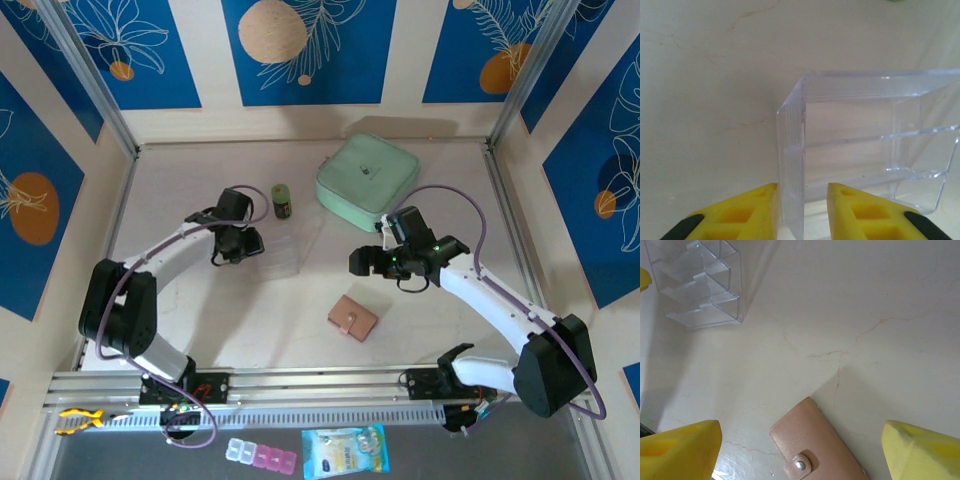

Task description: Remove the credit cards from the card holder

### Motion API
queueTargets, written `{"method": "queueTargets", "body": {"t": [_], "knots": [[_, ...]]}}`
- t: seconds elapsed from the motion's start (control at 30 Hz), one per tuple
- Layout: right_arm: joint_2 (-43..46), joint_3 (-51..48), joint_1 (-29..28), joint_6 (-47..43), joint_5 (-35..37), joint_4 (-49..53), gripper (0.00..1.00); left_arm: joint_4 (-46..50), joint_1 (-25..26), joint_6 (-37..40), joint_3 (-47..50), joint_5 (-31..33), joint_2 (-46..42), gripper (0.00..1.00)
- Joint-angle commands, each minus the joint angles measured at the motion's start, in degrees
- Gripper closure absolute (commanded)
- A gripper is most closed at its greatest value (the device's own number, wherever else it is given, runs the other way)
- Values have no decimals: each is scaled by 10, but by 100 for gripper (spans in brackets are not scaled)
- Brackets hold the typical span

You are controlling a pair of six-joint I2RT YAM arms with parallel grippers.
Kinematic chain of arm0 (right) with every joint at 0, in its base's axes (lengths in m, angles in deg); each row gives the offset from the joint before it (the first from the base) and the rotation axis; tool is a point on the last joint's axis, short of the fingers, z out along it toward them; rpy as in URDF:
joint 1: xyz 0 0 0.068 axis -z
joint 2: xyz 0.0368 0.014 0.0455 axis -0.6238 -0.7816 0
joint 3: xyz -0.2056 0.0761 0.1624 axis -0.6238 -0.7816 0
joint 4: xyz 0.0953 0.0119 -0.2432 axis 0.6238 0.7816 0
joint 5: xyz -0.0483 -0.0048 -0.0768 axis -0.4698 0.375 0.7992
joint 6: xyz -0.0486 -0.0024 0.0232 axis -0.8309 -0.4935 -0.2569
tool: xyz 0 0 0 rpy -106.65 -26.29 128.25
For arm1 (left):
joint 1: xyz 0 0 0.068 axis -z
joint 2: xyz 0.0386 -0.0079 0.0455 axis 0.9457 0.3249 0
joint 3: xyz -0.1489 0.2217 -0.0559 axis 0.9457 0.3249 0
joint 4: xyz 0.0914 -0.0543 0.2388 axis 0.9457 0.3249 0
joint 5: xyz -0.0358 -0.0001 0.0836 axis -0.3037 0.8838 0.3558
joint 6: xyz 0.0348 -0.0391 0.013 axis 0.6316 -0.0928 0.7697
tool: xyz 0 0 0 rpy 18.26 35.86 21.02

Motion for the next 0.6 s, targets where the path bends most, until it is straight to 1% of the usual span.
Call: {"method": "queueTargets", "body": {"t": [0.0,0.17,0.33,0.57], "knots": [[16,4,-5,9,11,18,16,25,5,-2,-19,13,22,73],[28,-4,-5,11,15,20,16,27,8,4,-29,19,40,79],[37,-14,-5,14,19,19,16,41,14,13,-50,24,52,90],[38,-16,-5,12,24,15,16,82,47,24,-121,46,89,97]]}}
